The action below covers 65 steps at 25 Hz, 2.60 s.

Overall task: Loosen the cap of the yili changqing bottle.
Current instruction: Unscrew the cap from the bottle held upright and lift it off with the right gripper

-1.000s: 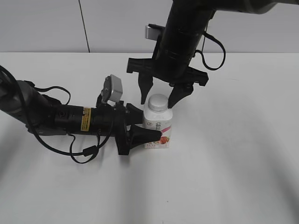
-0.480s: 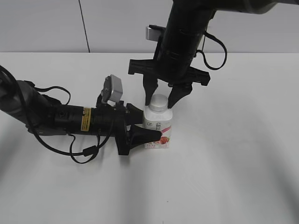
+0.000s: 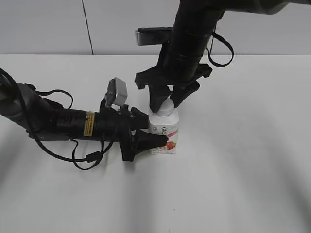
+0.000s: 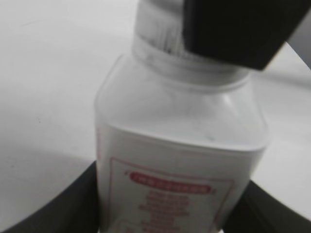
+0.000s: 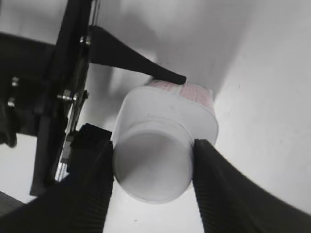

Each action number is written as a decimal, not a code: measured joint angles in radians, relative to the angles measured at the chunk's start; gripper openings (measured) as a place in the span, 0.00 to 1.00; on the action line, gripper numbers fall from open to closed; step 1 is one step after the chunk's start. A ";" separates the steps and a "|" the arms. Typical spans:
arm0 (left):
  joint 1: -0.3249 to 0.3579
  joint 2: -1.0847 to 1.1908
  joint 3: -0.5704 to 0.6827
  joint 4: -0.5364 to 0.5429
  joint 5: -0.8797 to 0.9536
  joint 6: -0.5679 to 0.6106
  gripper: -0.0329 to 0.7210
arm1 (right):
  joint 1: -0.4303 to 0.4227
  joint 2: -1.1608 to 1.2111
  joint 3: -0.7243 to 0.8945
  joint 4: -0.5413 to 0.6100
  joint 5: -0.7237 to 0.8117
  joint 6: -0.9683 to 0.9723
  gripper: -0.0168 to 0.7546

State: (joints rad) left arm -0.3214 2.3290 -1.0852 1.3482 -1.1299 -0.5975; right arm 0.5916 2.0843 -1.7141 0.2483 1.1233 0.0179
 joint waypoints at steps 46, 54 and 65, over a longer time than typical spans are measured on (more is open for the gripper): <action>0.000 0.000 0.000 0.004 0.004 0.011 0.56 | -0.001 0.000 -0.009 0.005 0.029 -1.029 0.63; 0.000 0.000 0.000 0.002 0.004 0.008 0.56 | 0.000 -0.001 -0.009 0.021 0.032 -0.973 0.74; 0.000 0.000 0.000 0.001 0.004 0.003 0.56 | 0.000 -0.027 -0.009 -0.008 0.032 -0.451 0.74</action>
State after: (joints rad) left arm -0.3214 2.3290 -1.0852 1.3494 -1.1260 -0.5942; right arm 0.5917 2.0574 -1.7227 0.2404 1.1555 -0.4330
